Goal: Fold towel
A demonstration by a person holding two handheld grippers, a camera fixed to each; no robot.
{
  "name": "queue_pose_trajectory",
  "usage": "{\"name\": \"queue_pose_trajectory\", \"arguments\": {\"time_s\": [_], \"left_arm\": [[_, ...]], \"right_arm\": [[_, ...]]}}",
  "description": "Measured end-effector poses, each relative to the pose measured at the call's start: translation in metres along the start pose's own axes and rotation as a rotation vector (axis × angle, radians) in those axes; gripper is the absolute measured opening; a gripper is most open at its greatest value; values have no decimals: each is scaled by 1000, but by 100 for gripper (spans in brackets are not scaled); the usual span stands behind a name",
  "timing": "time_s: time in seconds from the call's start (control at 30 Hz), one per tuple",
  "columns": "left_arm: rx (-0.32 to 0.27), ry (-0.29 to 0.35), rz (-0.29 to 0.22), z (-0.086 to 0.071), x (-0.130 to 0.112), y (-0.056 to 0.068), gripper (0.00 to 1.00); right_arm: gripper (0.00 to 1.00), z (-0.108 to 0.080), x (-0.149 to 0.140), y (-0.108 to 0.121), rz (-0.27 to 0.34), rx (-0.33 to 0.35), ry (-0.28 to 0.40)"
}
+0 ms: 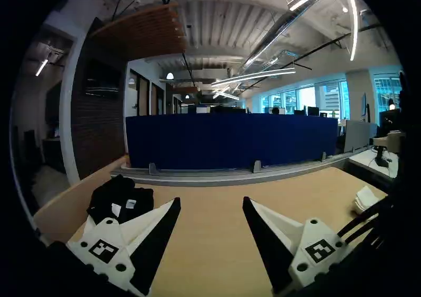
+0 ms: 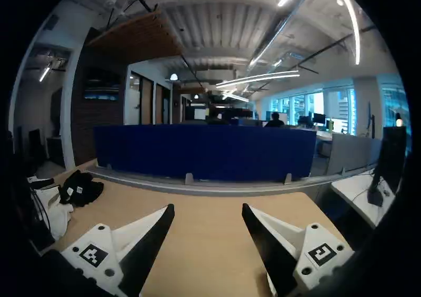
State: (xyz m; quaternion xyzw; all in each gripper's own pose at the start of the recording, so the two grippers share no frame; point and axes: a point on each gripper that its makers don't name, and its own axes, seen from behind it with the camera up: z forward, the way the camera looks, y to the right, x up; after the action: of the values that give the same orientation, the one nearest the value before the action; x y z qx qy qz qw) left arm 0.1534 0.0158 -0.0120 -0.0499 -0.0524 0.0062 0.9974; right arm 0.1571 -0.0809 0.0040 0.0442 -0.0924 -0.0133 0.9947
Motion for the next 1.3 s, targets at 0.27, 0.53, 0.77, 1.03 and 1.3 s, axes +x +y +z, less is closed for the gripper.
{"name": "queue_pose_trajectory", "arguments": {"time_s": [0.27,0.53,0.77,1.03,1.3], "left_arm": [[19,47,13,6,-14,-9,87],[12,77,15,11,-42,-6,87],[29,94,7,15,-72,-9,87],[43,106,-24,15,-101,-6,87],[57,107,-31,13,-126,-7,87]], "right_arm": [[100,4,-4,-3,-31,-22,3],[100,14,-11,-13,-4,-29,36],[100,19,-20,-16,-3,-24,62],[100,25,-37,-19,-13,-6,67],[100,27,-55,-22,-12,14,67]]}}
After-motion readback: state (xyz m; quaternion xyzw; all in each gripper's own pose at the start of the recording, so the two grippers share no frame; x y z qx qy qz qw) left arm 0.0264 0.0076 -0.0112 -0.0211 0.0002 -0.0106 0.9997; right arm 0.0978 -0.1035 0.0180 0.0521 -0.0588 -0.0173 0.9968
